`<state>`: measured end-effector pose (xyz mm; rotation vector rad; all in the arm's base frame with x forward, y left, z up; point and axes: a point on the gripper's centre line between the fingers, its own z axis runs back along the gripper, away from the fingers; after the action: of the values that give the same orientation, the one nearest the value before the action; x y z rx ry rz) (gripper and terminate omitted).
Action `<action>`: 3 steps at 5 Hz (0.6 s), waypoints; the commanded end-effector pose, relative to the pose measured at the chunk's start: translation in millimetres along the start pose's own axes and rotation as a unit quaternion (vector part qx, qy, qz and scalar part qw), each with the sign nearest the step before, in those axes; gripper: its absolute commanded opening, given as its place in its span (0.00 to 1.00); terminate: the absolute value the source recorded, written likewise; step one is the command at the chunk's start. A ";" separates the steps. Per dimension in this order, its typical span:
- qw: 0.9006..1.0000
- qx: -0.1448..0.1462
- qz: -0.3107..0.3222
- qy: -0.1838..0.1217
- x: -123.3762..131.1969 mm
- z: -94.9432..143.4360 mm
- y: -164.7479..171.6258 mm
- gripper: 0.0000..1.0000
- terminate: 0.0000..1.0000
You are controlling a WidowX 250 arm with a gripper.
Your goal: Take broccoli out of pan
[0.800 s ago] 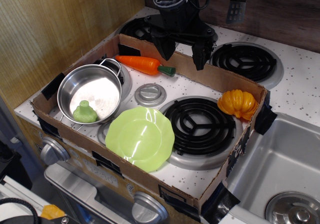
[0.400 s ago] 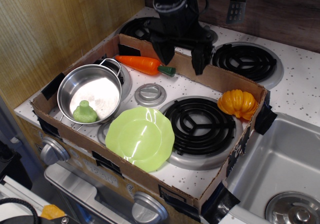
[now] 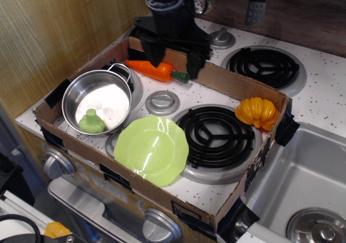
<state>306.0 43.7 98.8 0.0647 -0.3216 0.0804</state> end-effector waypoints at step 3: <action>0.997 0.073 0.013 0.002 -26.5 17.0 59.2 1.00 0.00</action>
<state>267.2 98.9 96.8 0.1895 -0.2765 0.1267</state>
